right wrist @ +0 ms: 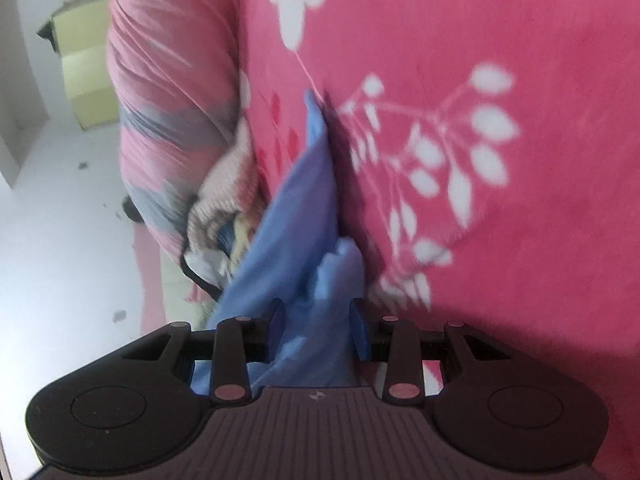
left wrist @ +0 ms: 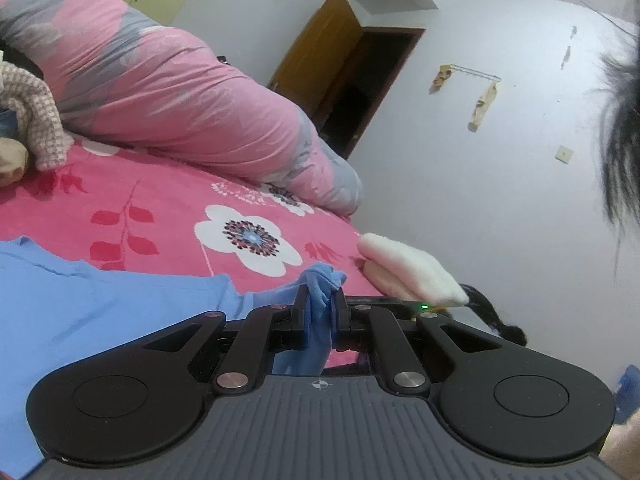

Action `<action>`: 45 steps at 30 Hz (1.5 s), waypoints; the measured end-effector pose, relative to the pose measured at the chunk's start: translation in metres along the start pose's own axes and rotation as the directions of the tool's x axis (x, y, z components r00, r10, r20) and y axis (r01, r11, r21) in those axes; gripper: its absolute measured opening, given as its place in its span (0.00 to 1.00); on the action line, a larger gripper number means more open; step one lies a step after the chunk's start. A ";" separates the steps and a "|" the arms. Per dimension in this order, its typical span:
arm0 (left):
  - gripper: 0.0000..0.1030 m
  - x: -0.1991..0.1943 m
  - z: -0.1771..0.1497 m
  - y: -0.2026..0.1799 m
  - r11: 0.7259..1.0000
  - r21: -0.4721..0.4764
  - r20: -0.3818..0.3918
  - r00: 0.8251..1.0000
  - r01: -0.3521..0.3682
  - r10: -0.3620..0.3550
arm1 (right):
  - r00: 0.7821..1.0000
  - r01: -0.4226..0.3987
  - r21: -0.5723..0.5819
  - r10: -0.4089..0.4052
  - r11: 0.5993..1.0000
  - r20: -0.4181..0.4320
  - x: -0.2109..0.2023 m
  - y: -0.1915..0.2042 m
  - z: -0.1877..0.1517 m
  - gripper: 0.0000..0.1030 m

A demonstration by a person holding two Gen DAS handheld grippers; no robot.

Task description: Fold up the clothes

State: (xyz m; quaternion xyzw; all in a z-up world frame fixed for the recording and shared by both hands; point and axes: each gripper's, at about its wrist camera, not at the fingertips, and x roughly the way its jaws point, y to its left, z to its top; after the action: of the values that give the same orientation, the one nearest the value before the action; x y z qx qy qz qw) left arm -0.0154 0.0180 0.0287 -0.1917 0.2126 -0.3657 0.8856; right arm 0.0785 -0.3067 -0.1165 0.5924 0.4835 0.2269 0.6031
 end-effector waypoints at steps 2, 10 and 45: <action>0.07 -0.001 -0.002 -0.001 1.000 -0.003 0.002 1.000 0.017 -0.017 | 1.000 -0.005 -0.046 0.005 0.999 0.006 0.005 0.005 0.002 0.10; 0.07 0.012 -0.021 -0.017 0.990 0.023 -0.089 0.986 0.141 -0.139 | 0.984 0.061 -0.329 -0.002 0.942 0.176 -0.024 0.042 0.019 0.02; 0.36 -0.064 -0.006 0.104 0.911 -0.235 0.031 0.934 -0.338 0.355 | 0.930 0.367 -0.444 -0.331 0.818 0.159 0.058 0.076 0.091 0.33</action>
State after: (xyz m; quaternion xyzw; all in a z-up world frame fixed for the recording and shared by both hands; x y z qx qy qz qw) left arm -0.0008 0.1326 -0.0126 -0.2638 0.2508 -0.1688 0.9160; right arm 0.2035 -0.2879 -0.0790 0.3394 0.4921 0.1996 0.7764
